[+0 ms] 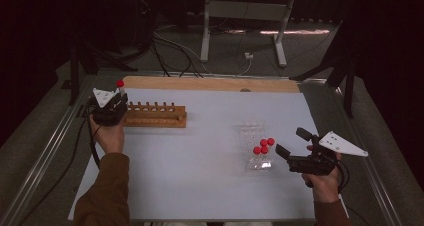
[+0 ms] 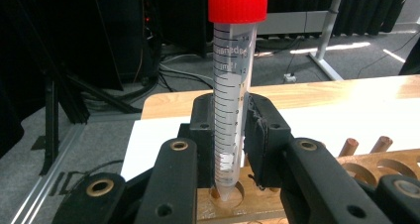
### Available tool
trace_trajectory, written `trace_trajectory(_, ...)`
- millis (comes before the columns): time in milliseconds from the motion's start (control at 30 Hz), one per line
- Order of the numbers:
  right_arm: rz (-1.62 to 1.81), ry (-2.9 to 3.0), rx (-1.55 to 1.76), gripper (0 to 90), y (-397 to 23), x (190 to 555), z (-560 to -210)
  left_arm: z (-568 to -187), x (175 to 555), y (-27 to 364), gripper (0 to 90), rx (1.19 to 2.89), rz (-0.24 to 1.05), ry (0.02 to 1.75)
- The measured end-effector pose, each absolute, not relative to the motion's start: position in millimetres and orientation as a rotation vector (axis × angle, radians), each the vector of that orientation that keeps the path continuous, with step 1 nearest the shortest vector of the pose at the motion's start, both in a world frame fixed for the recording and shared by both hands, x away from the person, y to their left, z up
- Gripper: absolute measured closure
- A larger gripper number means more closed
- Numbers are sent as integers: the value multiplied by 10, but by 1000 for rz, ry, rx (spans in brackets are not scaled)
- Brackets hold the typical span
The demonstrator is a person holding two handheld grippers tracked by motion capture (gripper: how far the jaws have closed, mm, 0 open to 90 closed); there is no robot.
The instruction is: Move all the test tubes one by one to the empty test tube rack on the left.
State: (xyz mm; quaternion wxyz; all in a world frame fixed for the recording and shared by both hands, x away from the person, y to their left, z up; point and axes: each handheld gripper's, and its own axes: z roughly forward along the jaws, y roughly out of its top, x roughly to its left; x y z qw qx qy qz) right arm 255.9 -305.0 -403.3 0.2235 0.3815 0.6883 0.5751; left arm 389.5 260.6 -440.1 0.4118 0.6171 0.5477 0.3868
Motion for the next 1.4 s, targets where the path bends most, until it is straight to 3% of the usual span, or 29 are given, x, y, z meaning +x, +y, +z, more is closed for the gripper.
trace_trajectory(567, 1596, 1911, 1042, 8, -3025, 2549, -4039, -4666, 3895, 2590, 755, 1600, 909, 1440)
trace_trajectory(1400, 1611, 1895, 1040, 8, -3063, 2531, -4015, -4739, 3857, 2653, 705, 1598, 886, 1472)
